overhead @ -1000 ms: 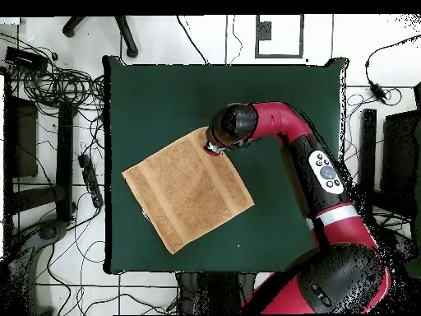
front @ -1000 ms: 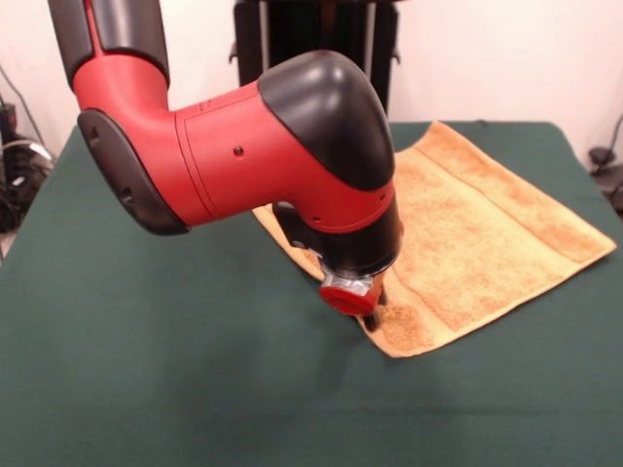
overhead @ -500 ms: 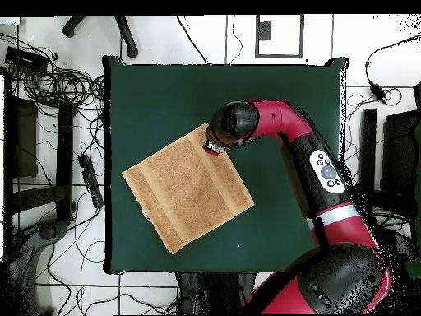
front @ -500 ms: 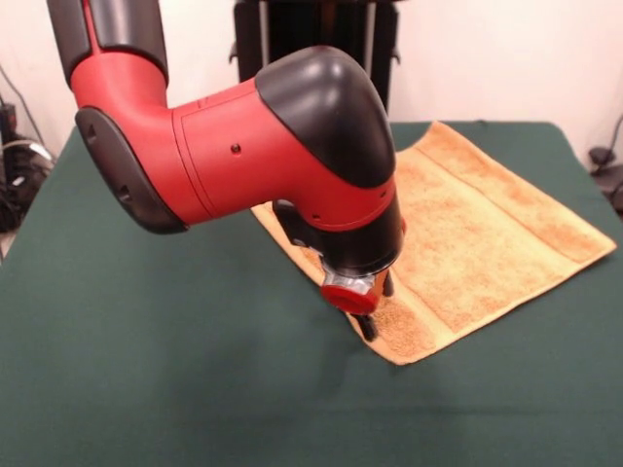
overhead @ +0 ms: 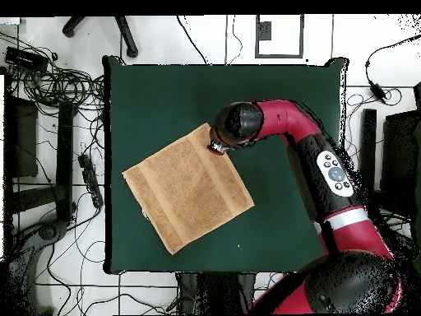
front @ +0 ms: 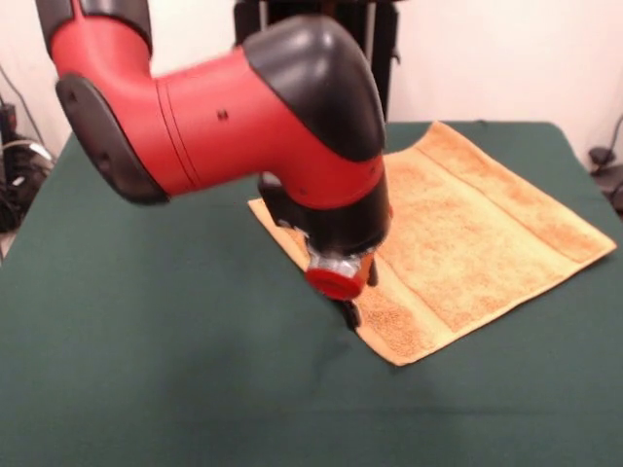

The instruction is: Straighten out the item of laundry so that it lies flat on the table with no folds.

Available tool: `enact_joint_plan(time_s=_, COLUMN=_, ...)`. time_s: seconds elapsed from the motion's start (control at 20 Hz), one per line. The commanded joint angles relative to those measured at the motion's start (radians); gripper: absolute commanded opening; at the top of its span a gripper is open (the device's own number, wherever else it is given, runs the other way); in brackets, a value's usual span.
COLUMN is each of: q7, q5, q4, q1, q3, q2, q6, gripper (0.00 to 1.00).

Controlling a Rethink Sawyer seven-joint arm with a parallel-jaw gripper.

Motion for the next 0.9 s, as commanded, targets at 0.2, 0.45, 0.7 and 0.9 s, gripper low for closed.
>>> enact_joint_plan(time_s=0.2, q7=-0.002, q5=-0.012, q4=0.266, q1=-0.026, q3=-0.044, q2=-0.258, q6=-0.095, gripper=1.00)
enact_joint_plan(time_s=0.45, q7=0.064, q5=0.014, q4=0.333, q1=-0.030, q3=-0.047, q2=-0.331, q6=-0.103, gripper=1.00)
enact_joint_plan(time_s=0.7, q7=0.158, q5=0.052, q4=0.437, q1=-0.047, q3=-0.057, q2=-0.423, q6=-0.146, gripper=1.00)
enact_joint_plan(time_s=0.9, q7=0.237, q5=0.100, q4=0.530, q1=-0.056, q3=-0.083, q2=-0.501, q6=-0.197, gripper=1.00)
